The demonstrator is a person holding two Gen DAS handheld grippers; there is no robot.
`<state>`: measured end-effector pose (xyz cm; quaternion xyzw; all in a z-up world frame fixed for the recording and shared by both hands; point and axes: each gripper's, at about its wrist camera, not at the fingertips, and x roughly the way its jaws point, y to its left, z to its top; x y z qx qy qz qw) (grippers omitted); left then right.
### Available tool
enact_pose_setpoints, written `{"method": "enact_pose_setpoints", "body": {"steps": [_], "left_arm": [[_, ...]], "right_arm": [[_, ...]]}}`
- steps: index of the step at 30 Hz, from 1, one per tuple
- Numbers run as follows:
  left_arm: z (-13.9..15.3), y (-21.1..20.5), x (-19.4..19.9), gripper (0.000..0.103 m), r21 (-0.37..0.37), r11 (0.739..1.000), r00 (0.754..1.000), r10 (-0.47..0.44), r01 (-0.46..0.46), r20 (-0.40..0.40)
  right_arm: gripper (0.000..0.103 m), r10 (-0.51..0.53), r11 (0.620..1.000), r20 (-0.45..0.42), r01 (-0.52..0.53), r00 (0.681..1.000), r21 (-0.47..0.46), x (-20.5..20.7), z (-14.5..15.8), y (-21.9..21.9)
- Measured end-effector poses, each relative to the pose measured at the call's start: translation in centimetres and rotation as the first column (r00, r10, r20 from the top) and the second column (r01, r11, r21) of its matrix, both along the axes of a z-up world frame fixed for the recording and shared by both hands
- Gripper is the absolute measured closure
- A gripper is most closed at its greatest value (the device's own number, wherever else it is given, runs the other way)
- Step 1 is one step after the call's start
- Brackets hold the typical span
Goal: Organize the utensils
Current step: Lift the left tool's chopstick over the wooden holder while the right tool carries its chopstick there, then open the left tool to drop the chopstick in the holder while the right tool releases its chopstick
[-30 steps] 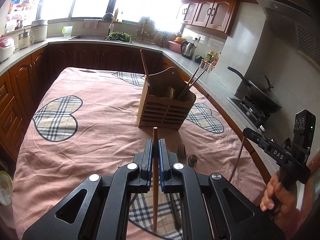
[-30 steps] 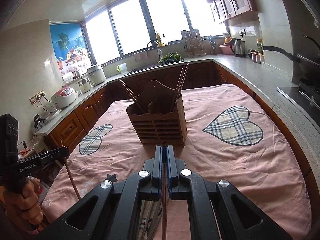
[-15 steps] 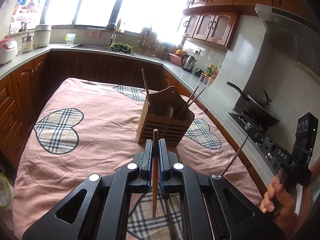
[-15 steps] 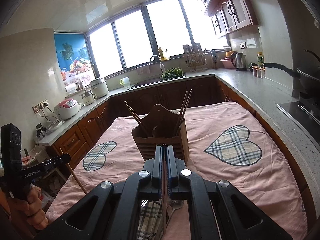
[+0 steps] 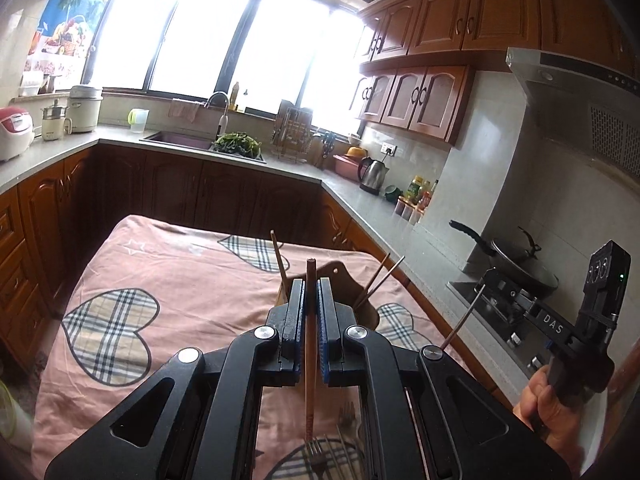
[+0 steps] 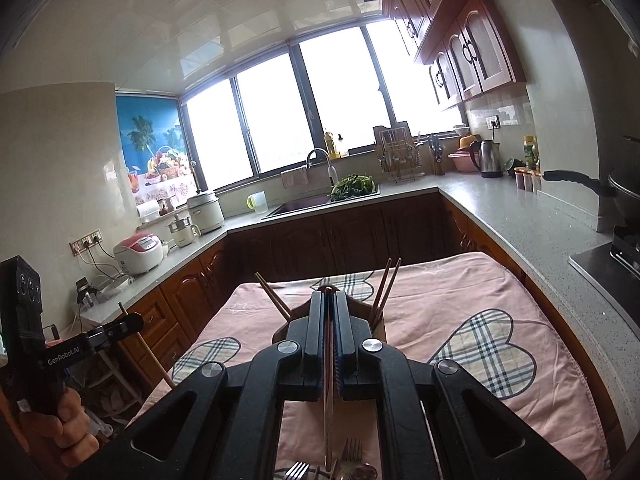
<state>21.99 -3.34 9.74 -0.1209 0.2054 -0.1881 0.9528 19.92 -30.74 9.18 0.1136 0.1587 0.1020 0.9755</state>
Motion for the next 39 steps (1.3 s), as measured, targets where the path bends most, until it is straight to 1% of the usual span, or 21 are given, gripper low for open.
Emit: {"method": "enact_pose_setpoints", "body": {"steps": [3,10,13,16,21,25,27,29,33,39], "left_arm": [[1.4,-0.4,1.3,0.098,0.0,1.0,0.999,0.017,-0.017,0.036],[3.8,-1.3,5.8,0.098,-0.035,0.999,0.995,0.04,-0.037,0.093],[4.2,-1.8,8.0,0.098,-0.045,0.998,0.993,0.059,-0.054,0.106],[4.0,-2.3,10.2,0.098,-0.051,0.996,0.991,0.078,-0.073,0.105],[1.9,-3.4,12.8,0.098,-0.043,0.995,0.992,0.089,-0.085,0.092],[-0.9,-4.1,14.2,0.098,-0.03,0.995,0.993,0.097,-0.095,0.069],[-2.3,-4.4,14.8,0.098,-0.023,0.994,0.993,0.104,-0.103,0.051],[-3.5,-4.4,15.1,0.098,-0.034,0.994,0.993,0.105,-0.104,0.045],[-5.4,-4.4,15.4,0.098,-0.036,0.993,0.993,0.112,-0.111,0.03],[-8.2,-5.3,16.1,0.098,-0.01,0.996,0.996,0.09,-0.09,-0.023]], "right_arm": [[0.099,-0.01,1.0,0.032,0.01,0.999,-0.001,1.3,1.4,0.0],[0.099,-0.045,0.999,0.101,0.046,0.994,-0.005,4.9,4.0,-0.4],[0.099,-0.062,0.998,0.115,0.063,0.991,-0.004,6.8,4.6,-0.7],[0.099,-0.08,0.997,0.117,0.08,0.99,-0.001,8.5,4.5,-1.0],[0.099,-0.094,0.996,0.103,0.094,0.99,0.009,10.9,3.2,-1.7],[0.099,-0.106,0.994,0.1,0.105,0.989,0.023,11.9,0.7,-2.1],[0.099,-0.105,0.994,0.084,0.102,0.991,0.033,12.5,-0.8,-2.1],[0.099,-0.104,0.994,0.051,0.102,0.993,0.039,13.1,-2.3,-2.1],[0.099,-0.114,0.992,0.017,0.113,0.993,0.056,13.5,-4.8,-2.2],[0.099,-0.112,0.991,-0.023,0.113,0.993,0.068,13.6,-6.6,-2.3]]}}
